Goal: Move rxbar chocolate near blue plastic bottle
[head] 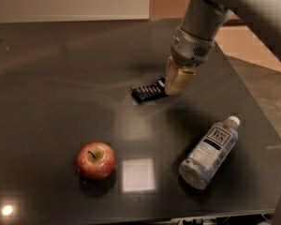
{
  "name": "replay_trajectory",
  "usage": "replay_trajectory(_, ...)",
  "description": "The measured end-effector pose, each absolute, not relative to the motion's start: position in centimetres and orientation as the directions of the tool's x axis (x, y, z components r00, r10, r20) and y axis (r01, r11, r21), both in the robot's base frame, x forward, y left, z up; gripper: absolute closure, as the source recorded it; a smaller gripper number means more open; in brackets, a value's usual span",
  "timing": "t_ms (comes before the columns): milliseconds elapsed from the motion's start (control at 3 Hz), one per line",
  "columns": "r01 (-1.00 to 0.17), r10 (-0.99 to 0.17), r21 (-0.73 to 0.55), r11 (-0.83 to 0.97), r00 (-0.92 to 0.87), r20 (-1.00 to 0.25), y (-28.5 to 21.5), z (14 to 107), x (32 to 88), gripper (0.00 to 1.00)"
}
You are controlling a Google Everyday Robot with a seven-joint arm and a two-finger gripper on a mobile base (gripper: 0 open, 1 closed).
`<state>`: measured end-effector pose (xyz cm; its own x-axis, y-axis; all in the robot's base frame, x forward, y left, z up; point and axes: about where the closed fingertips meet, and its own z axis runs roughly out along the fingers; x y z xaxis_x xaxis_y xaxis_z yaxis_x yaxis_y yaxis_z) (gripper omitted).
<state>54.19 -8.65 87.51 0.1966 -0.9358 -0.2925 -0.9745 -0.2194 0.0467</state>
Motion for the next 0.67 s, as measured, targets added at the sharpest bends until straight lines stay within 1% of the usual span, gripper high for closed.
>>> replay_trajectory(333, -0.984, -0.939, 0.067, -0.168, 0.139, -0.314, -9.33, 88.12, 52.65, 1.0)
replay_trajectory(667, -0.986, -0.936, 0.042, -0.16, 0.138, -0.323, -8.93, 88.06, 53.31, 0.84)
